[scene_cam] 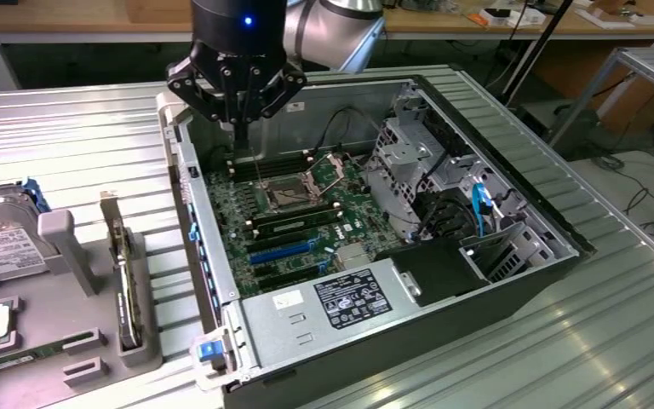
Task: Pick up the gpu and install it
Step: 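Reach for the gpu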
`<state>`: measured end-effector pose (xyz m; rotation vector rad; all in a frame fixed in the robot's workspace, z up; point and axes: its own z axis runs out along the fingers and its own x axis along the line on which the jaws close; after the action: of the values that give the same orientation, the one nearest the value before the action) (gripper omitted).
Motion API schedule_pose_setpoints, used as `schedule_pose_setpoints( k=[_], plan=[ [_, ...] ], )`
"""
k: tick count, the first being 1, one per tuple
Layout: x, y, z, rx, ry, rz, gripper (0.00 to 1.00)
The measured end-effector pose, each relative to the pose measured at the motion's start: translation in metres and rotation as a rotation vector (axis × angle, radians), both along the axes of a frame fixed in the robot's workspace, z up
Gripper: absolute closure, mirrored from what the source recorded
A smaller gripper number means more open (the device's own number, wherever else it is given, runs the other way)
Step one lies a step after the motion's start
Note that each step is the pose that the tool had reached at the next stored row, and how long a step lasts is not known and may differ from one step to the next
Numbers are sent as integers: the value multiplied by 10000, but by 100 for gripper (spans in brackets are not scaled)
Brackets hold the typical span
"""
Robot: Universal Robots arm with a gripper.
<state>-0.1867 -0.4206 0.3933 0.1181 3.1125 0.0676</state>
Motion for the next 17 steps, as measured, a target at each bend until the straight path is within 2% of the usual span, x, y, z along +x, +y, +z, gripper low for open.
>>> schedule_pose_setpoints(
  k=[8,17],
  plan=[
    [-267,-75,0,0,0,0,89],
    [-566,-130,0,1,0,1,89]
  ],
)
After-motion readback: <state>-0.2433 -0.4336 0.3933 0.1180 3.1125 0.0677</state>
